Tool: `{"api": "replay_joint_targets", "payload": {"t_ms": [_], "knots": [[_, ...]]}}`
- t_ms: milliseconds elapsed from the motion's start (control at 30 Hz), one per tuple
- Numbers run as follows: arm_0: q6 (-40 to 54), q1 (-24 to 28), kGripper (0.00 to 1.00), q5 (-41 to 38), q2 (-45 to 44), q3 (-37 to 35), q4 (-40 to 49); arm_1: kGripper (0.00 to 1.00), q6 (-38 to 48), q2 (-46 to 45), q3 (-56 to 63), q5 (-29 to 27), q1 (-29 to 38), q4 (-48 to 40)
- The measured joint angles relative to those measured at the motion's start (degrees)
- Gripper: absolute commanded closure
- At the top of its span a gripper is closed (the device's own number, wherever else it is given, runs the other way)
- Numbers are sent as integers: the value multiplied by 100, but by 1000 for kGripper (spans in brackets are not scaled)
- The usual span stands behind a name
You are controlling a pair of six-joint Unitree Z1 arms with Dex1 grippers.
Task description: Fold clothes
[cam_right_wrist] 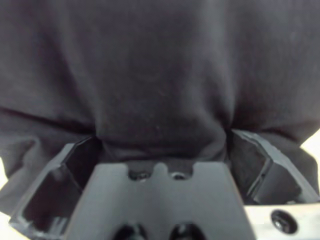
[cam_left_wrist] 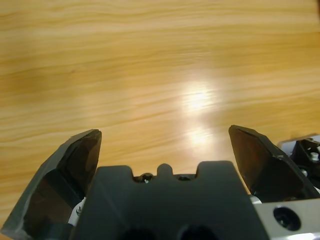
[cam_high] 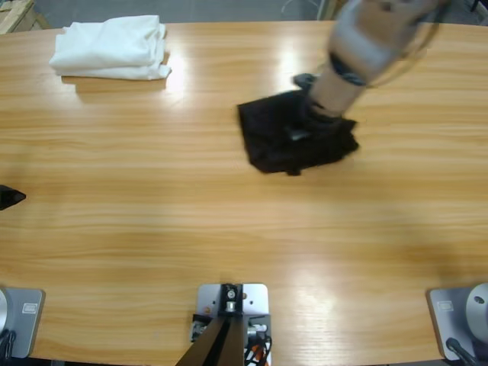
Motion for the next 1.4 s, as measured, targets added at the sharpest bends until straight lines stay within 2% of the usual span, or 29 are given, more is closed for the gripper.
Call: {"api": "replay_joint_targets", "payload": {"t_ms": [100,200,433,633,867,1000,1167,1200,1333,1400], "knots": [[0,0,4,0,-1,0,-5,1,813,-391,697,70,-95,-118],[0,0,4,0,-24,4,-6,4,1277,-723,1266,98,-99,-257],[0,0,4,-1,-194,106,-6,0,1591,-1322,2281,166,-54,-708],[0,0,4,-2,-195,106,-4,3,2151,-1552,2635,166,349,-855],[0,-7,4,-34,-195,78,33,10,2290,-1916,3087,337,679,-896],[0,-8,4,-69,-204,78,33,19,1500,-1879,3073,445,686,-879],[0,-8,4,-87,-204,77,33,30,119,-1676,2813,530,700,-743],[0,-8,4,-88,-204,77,34,59,-102,-1612,2693,501,712,-685],[0,-8,4,-90,-239,70,56,100,-1126,-1306,2198,-75,789,-435],[0,-8,4,-90,-265,37,89,163,-1909,-1219,2062,-329,798,-428]]}}
